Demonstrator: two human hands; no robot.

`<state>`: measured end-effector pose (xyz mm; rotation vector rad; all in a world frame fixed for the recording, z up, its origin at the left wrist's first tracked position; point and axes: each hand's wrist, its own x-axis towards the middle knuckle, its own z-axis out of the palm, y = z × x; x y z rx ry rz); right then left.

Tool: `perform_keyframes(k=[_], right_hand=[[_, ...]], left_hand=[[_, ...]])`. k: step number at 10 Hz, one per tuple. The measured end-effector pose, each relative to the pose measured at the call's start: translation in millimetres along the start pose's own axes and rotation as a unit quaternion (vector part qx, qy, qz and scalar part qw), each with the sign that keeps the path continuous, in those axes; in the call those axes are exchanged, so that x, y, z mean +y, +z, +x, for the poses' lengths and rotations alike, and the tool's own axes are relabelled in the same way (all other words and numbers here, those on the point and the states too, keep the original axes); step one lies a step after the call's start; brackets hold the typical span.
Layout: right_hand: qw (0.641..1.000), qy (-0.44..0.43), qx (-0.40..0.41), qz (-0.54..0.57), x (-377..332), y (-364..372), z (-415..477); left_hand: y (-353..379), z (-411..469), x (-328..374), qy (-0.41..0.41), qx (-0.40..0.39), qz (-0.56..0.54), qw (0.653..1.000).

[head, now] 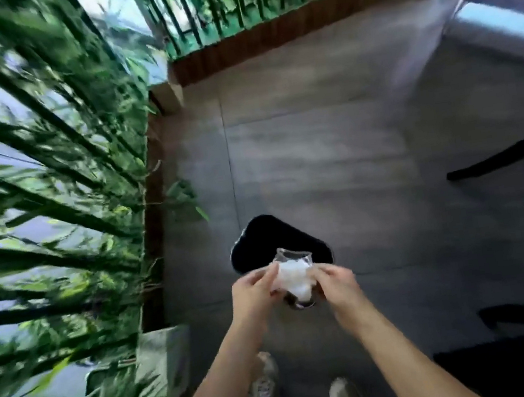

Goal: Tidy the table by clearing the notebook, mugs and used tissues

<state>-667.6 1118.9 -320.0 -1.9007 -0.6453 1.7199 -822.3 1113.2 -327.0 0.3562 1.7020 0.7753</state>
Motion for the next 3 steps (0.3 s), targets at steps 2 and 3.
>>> perform_keyframes(k=[2, 3], right_hand=[[0.956, 0.049, -0.006, -0.291, 35.2, 23.5, 97.0], [0.896, 0.044, -0.032, -0.441, 12.4, 12.7, 82.0]], left_hand=[[-5.5, 103.2, -19.4, 0.038, 0.077, 0.326, 0.941], [-9.7, 91.3, 14.9, 0.113, 0.069, 0.389, 0.912]])
